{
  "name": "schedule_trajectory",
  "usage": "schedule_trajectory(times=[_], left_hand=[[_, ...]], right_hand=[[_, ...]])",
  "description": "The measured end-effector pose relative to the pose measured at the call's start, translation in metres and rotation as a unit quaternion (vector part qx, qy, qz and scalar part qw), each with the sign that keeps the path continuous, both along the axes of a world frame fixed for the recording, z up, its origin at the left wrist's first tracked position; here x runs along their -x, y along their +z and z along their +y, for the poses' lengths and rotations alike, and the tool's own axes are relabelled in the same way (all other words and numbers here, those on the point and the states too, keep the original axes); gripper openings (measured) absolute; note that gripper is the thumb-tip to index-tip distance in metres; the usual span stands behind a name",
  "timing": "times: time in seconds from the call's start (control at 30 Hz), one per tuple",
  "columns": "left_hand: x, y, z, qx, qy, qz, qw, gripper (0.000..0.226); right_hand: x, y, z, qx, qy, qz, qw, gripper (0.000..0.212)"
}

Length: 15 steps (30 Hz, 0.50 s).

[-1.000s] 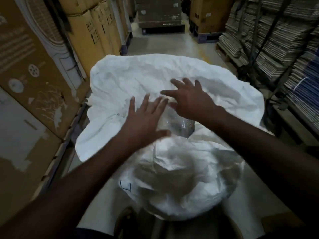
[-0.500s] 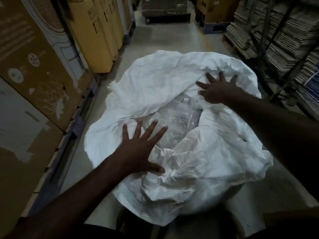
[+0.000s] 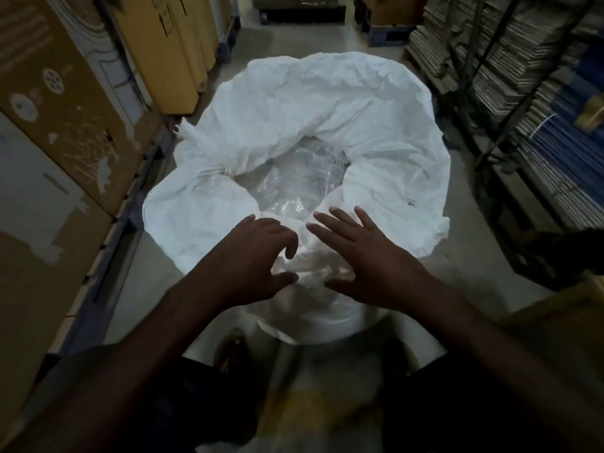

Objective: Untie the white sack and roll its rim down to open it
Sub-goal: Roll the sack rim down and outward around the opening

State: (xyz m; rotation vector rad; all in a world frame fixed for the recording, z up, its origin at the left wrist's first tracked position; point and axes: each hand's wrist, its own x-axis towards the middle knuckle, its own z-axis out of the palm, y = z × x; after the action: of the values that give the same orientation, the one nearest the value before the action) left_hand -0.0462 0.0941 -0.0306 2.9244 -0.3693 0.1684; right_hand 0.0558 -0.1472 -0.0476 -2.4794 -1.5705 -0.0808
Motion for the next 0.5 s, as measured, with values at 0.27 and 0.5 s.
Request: schedule_trajectory(times=[0.27,0.5], left_hand=[[0.003,-0.053,-0.014,-0.041,0.024,0.052,0.998,0.094],[-0.017,-0.016,-0.026,0.024,0.000,-0.113,0.993,0.044]], right_hand=[[0.005,-0.037,0.005,0.035,0.025,-0.133,0.990,0.086],[-0.006,-0.023,0.015,-0.065,-0.023,-0.149,0.986,0.072]])
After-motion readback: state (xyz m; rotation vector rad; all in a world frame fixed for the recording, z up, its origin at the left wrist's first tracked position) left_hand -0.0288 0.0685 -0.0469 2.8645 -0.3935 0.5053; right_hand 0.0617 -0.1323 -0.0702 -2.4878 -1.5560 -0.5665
